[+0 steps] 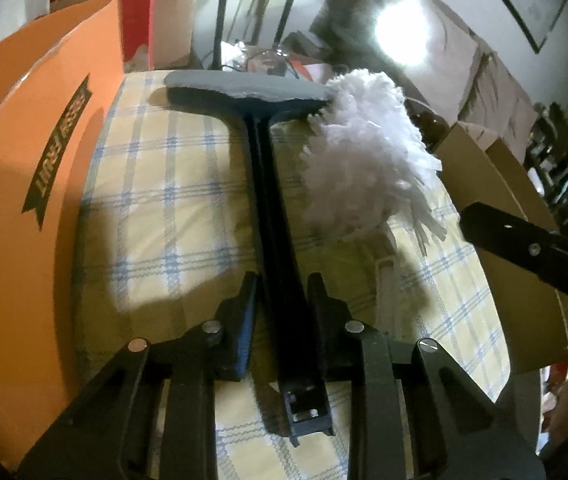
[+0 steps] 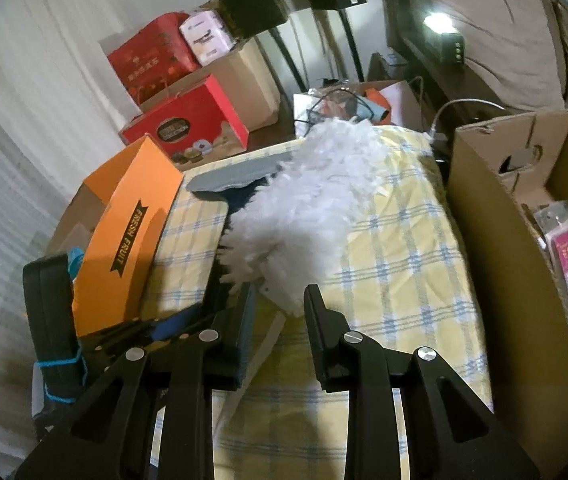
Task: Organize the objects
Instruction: 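Reach the left gripper to the black squeegee handle while the right gripper approaches the white duster, then grasp the black squeegee handle with the left gripper and lift it, then lower the squeegee into the orange box and open the left gripper, then withdraw the left gripper and move it to the white duster handle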
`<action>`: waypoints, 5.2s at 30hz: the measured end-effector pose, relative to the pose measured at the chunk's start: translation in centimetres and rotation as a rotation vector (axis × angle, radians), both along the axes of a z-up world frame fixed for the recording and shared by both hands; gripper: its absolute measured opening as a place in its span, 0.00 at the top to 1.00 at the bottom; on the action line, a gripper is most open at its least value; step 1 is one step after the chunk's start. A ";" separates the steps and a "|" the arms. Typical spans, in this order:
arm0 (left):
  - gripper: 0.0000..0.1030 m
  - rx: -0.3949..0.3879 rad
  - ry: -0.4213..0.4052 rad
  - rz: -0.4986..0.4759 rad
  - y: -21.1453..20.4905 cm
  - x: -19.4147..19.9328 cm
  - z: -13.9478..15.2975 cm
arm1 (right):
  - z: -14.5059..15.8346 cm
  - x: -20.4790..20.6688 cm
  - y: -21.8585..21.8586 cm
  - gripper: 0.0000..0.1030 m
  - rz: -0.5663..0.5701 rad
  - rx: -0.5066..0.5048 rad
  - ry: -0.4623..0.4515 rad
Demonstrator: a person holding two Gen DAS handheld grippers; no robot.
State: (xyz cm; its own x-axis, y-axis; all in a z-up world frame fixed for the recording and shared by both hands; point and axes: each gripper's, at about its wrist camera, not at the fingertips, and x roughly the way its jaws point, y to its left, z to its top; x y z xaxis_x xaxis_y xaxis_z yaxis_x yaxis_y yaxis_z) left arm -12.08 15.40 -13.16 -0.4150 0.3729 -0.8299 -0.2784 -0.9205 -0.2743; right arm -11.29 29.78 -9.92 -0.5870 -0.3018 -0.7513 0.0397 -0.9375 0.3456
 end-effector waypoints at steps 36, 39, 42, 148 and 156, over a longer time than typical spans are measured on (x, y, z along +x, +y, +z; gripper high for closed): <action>0.77 0.140 0.077 0.024 -2.8 1.5 4.4 | -4.6 -4.9 -5.3 0.75 0.112 -0.341 -0.131; 0.77 0.153 0.103 0.027 -3.3 1.9 5.7 | -3.0 -4.6 -5.7 0.75 0.122 -0.330 -0.099; 0.77 0.160 0.131 0.034 -4.1 1.9 7.2 | -1.4 -4.6 -6.5 0.75 0.139 -0.321 -0.068; 0.00 -0.019 0.164 0.192 -15.9 -1.0 12.4 | 5.5 -4.8 -13.7 0.00 0.126 0.231 0.096; 0.00 -0.015 0.164 0.151 -13.0 -1.0 12.5 | 5.3 -4.3 -10.7 0.00 0.080 0.242 0.080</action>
State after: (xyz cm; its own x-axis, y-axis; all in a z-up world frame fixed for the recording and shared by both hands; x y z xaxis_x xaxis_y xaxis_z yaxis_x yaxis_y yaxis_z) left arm -13.11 2.43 -0.69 -0.5951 0.2839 -0.7518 -0.1765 -0.9589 -0.2223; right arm -15.58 19.03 -4.61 -0.6292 -0.1670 -0.7591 0.1356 -0.9853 0.1044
